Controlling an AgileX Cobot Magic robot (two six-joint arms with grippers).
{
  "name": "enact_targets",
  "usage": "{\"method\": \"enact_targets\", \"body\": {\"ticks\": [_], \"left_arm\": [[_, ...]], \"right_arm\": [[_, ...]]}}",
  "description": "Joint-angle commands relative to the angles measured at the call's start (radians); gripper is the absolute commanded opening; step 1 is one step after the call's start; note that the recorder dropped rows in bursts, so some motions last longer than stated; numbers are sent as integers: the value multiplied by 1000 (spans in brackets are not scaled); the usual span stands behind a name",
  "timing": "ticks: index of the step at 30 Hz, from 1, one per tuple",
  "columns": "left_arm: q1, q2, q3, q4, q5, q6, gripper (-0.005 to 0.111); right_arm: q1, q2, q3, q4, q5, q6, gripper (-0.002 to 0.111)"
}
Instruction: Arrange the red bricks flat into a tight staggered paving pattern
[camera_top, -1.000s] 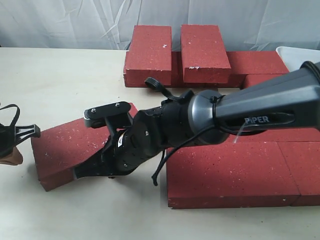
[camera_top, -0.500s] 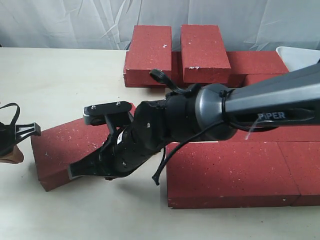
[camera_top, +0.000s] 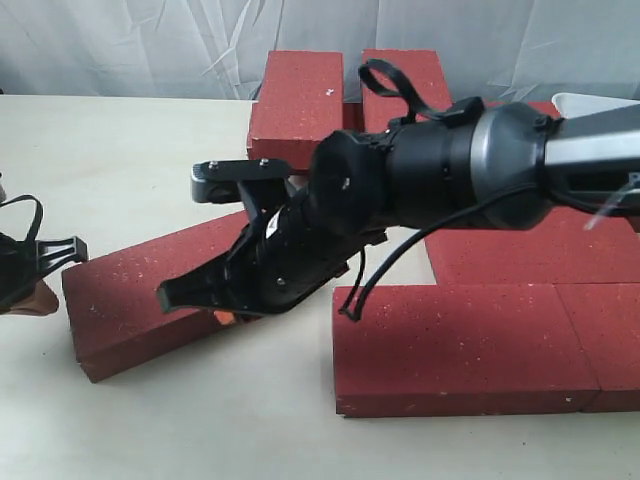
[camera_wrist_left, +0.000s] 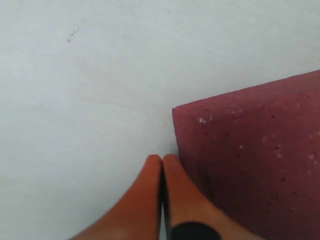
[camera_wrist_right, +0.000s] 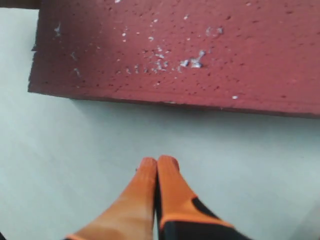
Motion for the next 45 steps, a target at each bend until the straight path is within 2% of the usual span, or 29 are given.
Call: {"method": "enact_targets", "body": {"ticks": [1, 5, 10, 15, 22, 26, 32, 39, 45], "left_arm": [[0, 5, -4, -44, -18, 47, 0], [0, 40, -4, -60, -38, 47, 0], [0, 74, -41, -80, -42, 59, 0], [0, 74, -48, -232, -86, 222, 0], [0, 74, -57, -345, -123, 320, 0], [0, 74, -87, -354, -121, 336, 0], [2, 74, -111, -266, -106, 302, 0], [2, 74, -112, 43, -58, -13, 0], [0, 74, -133, 61, 19, -25, 0]], "right_arm": [[-63, -29, -5, -12, 36, -9, -1], [-132, -58, -5, -37, 48, -9, -1], [-195, -56, -5, -243, 12, 1, -1], [-213, -51, -2, -368, -31, 3, -1], [-253, 21, -2, -385, -77, 76, -1], [-266, 37, -2, -384, -75, 83, -1], [-291, 59, -2, -375, -108, 91, -1], [-291, 77, -3, -330, -125, 113, -1], [-291, 97, -24, -301, -108, 113, -1]]}}
